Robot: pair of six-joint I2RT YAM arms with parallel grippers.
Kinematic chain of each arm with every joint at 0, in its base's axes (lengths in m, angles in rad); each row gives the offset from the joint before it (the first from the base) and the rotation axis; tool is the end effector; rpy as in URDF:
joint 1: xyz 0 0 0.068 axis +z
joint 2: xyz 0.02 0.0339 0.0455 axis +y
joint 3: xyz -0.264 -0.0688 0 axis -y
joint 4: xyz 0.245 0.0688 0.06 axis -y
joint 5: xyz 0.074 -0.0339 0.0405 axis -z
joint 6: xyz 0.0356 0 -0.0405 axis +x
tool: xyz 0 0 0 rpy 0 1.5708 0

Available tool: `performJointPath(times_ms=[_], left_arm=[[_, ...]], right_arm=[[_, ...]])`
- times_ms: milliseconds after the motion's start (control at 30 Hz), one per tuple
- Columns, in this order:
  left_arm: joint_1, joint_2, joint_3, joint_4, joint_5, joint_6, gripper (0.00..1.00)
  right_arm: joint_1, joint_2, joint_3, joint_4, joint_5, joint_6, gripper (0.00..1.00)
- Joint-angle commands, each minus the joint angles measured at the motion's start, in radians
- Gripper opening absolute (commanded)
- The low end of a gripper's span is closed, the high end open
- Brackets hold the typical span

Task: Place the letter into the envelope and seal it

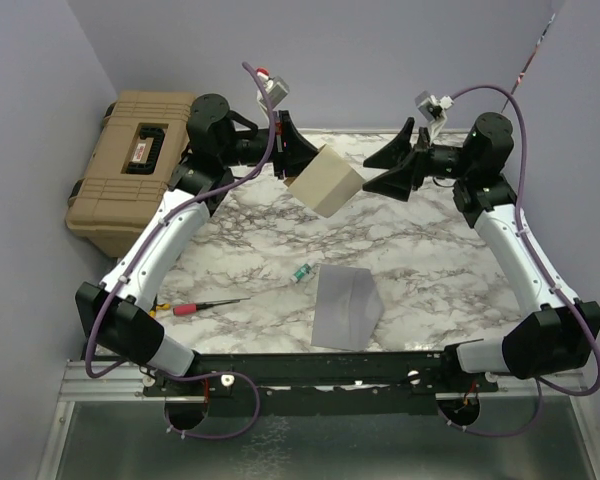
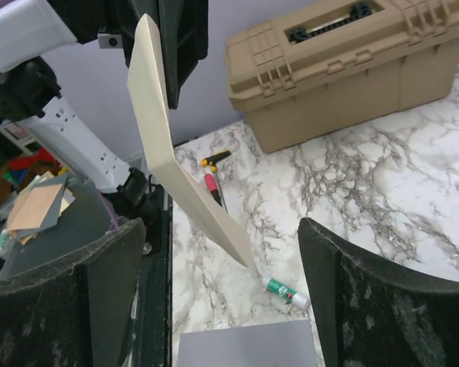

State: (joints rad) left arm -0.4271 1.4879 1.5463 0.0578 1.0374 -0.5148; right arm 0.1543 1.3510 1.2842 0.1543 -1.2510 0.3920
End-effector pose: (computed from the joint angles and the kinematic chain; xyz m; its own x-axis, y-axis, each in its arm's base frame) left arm 0.2883 -0.1649 0.4615 -0.3951 -0.0952 -0.9137 0.9128 0.0708 -0.4021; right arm 0.2871 0.0788 0.4221 -0.2956 0.0756 -0.9523 -0.9412 0.1476 0.3039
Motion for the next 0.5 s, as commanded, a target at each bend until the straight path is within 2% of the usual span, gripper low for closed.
performJointPath(times_ms=[0,100,200,467], left_arm=[[-0.033,-0.017,-0.011,0.017,0.078,0.016,0.0],[-0.066,-0.001,0.009,0.022,0.082,0.013,0.0],[-0.074,0.005,0.01,0.029,0.057,0.008,0.0],[-0.075,0.016,0.029,0.046,0.025,-0.005,0.0]], right_arm=[[0.015,0.01,0.02,0.023,-0.113,-0.017,0.85],[0.027,0.015,0.025,0.063,-0.148,0.009,0.83],[0.043,0.024,0.033,0.064,-0.181,0.019,0.77],[0.054,0.025,0.034,0.025,-0.258,0.001,0.45]])
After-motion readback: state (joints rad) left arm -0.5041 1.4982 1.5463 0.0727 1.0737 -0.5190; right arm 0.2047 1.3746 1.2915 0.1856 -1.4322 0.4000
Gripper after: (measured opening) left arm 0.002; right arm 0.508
